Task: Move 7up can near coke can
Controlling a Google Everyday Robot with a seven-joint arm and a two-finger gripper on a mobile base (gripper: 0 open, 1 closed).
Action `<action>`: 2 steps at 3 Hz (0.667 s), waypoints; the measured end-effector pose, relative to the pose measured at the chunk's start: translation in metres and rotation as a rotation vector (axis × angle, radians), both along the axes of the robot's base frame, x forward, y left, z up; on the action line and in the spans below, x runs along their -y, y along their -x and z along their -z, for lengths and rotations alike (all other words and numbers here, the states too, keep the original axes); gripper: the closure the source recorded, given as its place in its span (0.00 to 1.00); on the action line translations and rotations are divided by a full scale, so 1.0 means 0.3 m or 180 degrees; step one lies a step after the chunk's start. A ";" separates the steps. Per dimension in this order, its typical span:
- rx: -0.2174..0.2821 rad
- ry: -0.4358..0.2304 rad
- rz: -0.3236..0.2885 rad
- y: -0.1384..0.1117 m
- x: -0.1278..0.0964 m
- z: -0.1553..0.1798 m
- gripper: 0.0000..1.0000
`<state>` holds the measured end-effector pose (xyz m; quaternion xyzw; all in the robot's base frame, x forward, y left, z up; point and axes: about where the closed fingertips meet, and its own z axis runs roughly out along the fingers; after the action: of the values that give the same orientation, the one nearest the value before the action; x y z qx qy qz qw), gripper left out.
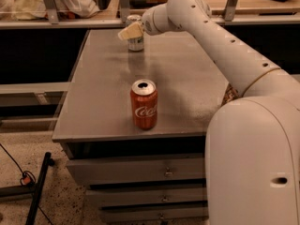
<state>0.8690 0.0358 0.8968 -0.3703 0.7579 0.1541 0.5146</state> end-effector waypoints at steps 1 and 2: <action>-0.0010 0.0011 -0.0013 -0.003 -0.013 0.004 0.41; -0.0124 -0.0066 -0.0025 -0.004 0.000 0.008 0.64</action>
Offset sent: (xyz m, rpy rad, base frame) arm 0.0038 -0.0127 0.0034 0.0583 0.0853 0.0060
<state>0.8702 0.0360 0.8944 -0.3648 0.7647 0.1712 0.5029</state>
